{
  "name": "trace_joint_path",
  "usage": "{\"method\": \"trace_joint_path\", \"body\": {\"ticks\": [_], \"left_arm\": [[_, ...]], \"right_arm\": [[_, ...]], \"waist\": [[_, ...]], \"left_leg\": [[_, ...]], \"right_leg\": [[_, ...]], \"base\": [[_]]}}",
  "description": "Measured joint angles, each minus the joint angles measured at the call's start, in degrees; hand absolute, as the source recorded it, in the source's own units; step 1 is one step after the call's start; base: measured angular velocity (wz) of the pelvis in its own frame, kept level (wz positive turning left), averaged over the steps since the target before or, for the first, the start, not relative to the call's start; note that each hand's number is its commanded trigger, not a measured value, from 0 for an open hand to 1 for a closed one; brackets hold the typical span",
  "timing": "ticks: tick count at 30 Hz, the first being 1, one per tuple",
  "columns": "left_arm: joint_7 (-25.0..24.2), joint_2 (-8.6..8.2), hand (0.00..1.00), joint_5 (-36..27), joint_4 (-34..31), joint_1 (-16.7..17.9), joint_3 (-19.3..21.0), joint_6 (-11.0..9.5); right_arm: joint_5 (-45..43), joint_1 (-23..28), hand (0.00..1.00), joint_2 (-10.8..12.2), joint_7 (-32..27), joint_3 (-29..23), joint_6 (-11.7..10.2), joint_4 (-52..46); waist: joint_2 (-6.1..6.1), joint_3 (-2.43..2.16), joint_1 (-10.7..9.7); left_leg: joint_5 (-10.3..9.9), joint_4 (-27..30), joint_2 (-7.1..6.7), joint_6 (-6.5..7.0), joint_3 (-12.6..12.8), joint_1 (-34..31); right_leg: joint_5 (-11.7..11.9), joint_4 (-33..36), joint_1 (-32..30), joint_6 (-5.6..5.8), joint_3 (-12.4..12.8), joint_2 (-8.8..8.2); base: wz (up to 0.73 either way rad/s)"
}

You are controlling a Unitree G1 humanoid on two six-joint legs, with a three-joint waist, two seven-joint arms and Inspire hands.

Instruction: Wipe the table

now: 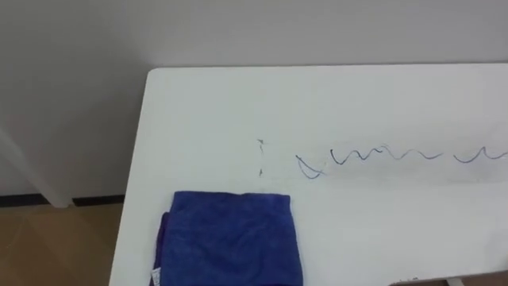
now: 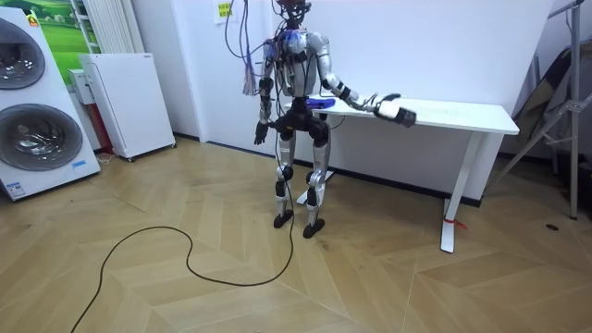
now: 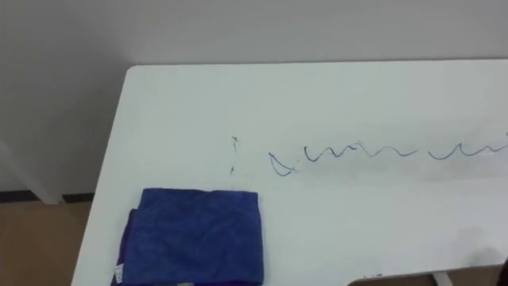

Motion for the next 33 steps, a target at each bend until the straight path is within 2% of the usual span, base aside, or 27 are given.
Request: {"method": "trace_joint_path", "body": {"ticks": [5,8,9,13,14,19,24,28,30,33], "left_arm": [[0.0,-0.09,0.00,-0.1,-0.7,-0.1,-2.7,-1.3],[0.1,-0.01,0.00,-0.1,-0.9,-0.1,-5.2,-1.5],[0.1,-0.02,0.00,-0.2,-0.9,-0.1,-6.3,-1.6],[0.0,-0.03,0.00,-0.3,-0.9,-0.2,-7.6,-1.7],[-0.1,-0.07,0.00,-0.1,-0.9,-0.3,-7.6,-1.7],[-0.1,-0.10,0.00,0.1,-0.2,-0.8,-7.8,-2.3],[-0.1,-0.04,0.00,0.0,2.2,-3.3,-10.8,-2.8],[0.0,-0.07,0.00,0.0,2.7,-3.8,-12.9,-2.8],[0.1,-0.06,0.00,0.0,2.7,-3.8,-14.5,-2.9],[0.1,-0.06,0.00,0.0,2.7,-3.9,-15.8,-3.6]], "right_arm": [[-16.9,0.8,0.00,0.2,-0.4,6.6,-2.3,-13.3],[-22.1,0.7,0.00,0.3,-0.9,11.8,-3.9,-18.4],[-23.3,0.7,0.00,0.3,-0.9,13.6,-4.3,-19.4],[-24.1,0.4,0.00,0.3,-0.5,17.3,-5.2,-22.8],[-25.6,0.1,0.00,0.3,-0.4,17.7,-5.2,-23.4],[-35.2,0.1,0.00,0.3,1.5,20.3,-5.9,-29.6],[-40.1,0.1,0.00,0.4,4.3,28.1,-6.6,-31.1],[-42.2,0.3,0.00,-0.2,6.4,33.8,-6.7,-31.1],[-42.2,0.4,0.00,-0.4,7.9,37.5,-7.1,-31.3],[-42.7,0.4,0.00,-0.4,9.0,40.3,-8.2,-31.4]], "waist": [[0.75,0.12,1.9],[0.89,0.06,3.1],[0.87,0.05,3.8],[0.80,0.01,4.5],[0.77,0.01,5.1],[1.02,-0.03,5.4],[1.07,-0.06,6.3],[1.15,-0.07,7.2],[1.16,-0.11,7.5],[1.33,-0.22,7.8]], "left_leg": [[0.0,0.0,0.05,-0.01,-0.1,0.1],[0.0,-0.1,0.21,-0.02,0.0,0.2],[0.0,-0.1,0.22,-0.02,-0.1,0.2],[0.0,-0.1,0.19,-0.03,-0.4,0.1],[0.0,-0.1,0.19,-0.03,-0.4,-0.1],[0.0,0.2,0.16,-0.03,-1.2,-0.5],[0.0,0.2,0.07,-0.03,-2.3,-0.4],[0.0,0.2,0.08,-0.03,-2.1,-0.2],[0.0,0.1,0.08,-0.03,-2.1,-0.1],[0.0,0.1,0.04,-0.03,-2.2,-0.3]], "right_leg": [[0.0,-0.5,0.0,-0.03,-1.3,-0.12],[0.2,-0.8,0.3,-0.08,-1.7,-0.02],[0.2,-0.8,0.3,-0.08,-1.8,-0.02],[0.2,-0.8,0.8,-0.08,-2.4,-0.14],[0.2,-0.8,0.8,-0.07,-2.5,-0.15],[0.2,-0.8,0.8,-0.07,-3.5,-0.24],[0.2,-0.9,1.3,-0.07,-4.4,-0.32],[0.3,-0.9,1.5,-0.07,-4.4,-0.31],[0.3,-0.9,1.5,-0.07,-4.3,-0.31],[0.4,-1.8,1.7,-0.06,-4.4,-0.31]], "base": [[0.07],[0.04],[0.08],[0.07],[0.03],[0.06],[0.07],[0.01],[0.00],[0.00]]}}
